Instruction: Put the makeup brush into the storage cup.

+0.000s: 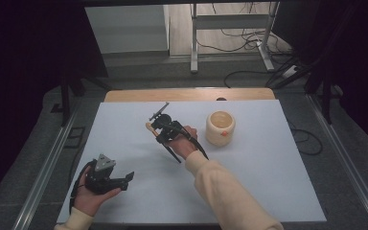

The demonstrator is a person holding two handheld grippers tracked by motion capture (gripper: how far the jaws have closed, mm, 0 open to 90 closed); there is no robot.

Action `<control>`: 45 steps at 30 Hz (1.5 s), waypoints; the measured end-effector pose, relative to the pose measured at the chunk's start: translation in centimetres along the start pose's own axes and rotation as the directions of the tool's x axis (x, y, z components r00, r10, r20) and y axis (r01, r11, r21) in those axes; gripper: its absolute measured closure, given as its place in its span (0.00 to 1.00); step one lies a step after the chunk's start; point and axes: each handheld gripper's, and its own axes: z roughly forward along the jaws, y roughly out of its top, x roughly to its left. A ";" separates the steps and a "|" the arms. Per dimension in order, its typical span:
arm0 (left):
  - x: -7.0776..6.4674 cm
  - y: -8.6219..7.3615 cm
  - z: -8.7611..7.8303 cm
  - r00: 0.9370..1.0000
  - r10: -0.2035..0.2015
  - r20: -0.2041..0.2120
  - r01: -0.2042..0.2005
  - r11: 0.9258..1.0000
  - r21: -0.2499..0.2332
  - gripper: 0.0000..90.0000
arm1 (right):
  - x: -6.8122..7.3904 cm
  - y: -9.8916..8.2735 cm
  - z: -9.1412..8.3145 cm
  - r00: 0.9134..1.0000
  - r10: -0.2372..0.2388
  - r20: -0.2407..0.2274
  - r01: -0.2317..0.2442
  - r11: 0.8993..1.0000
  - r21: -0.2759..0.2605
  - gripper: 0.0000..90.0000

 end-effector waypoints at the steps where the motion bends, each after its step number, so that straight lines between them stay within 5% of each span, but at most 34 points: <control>1: 0.0 0.0 0.0 1.000 0.000 0.000 0.000 1.000 0.000 0.20 | 0.0 0.0 0.0 1.000 0.002 0.000 -0.002 1.000 -0.004 0.88; 22: -0.1 0.0 0.0 1.000 0.003 -0.003 -0.003 1.000 0.002 0.20 | -1.4 -0.1 -3.8 1.000 0.020 -0.005 -0.020 0.995 -0.097 0.88; 45: -0.1 0.0 0.1 1.000 0.004 -0.003 -0.004 1.000 0.004 0.20 | -3.5 -1.0 -7.5 0.998 0.066 -0.009 -0.066 0.978 -0.196 0.88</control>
